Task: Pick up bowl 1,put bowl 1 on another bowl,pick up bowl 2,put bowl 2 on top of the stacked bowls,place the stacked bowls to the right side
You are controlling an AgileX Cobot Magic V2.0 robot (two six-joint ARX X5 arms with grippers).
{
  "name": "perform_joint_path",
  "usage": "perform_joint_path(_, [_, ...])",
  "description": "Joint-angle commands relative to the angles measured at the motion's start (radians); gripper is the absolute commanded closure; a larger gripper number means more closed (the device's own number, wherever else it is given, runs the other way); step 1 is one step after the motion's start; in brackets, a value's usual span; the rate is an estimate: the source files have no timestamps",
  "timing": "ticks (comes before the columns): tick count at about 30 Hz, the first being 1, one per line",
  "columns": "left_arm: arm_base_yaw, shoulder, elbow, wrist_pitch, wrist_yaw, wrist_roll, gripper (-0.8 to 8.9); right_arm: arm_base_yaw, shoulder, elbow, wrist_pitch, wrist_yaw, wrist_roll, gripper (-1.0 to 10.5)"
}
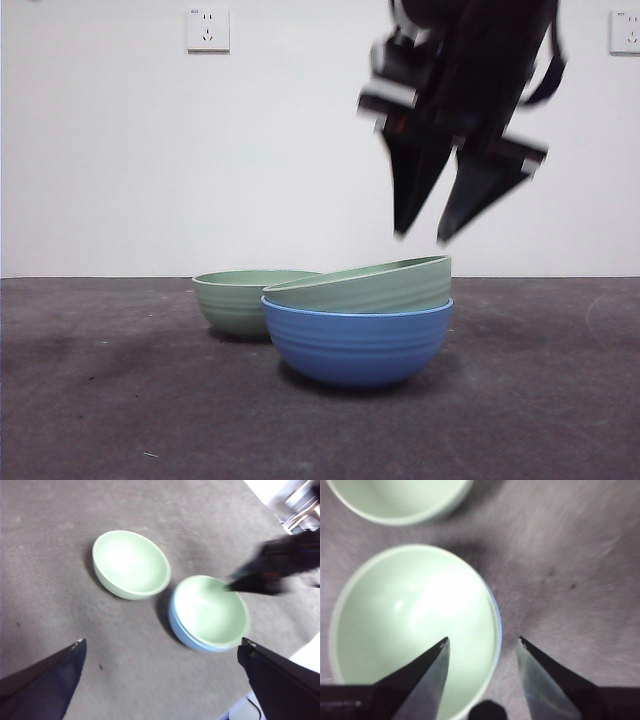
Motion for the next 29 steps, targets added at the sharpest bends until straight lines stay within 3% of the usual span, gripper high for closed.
perform_joint_path(1, [-0.054, 0.107, 0.001, 0.111, -0.049, -0.060, 1.82, 0.000, -0.109, -0.008, -0.022, 0.041, -0.008, 7.2])
perform_joint_path(4, [-0.146, 0.253, 0.014, 0.264, -0.137, -0.136, 1.83, 0.000, -0.256, -0.008, -0.060, 0.043, -0.008, 7.2])
perform_joint_path(7, [-0.209, 0.388, 0.078, 0.294, -0.245, -0.146, 1.84, 0.000, -0.365, -0.008, -0.085, 0.043, -0.006, 7.2])
perform_joint_path(22, [-0.342, 0.937, 0.547, 0.147, -0.506, -0.117, 1.86, 0.000, -0.663, -0.008, -0.236, 0.043, 0.035, 7.2])
perform_joint_path(29, [-0.353, 1.082, 0.577, 0.100, -0.543, -0.117, 1.89, 0.000, -0.706, -0.008, -0.256, 0.043, 0.045, 7.2])
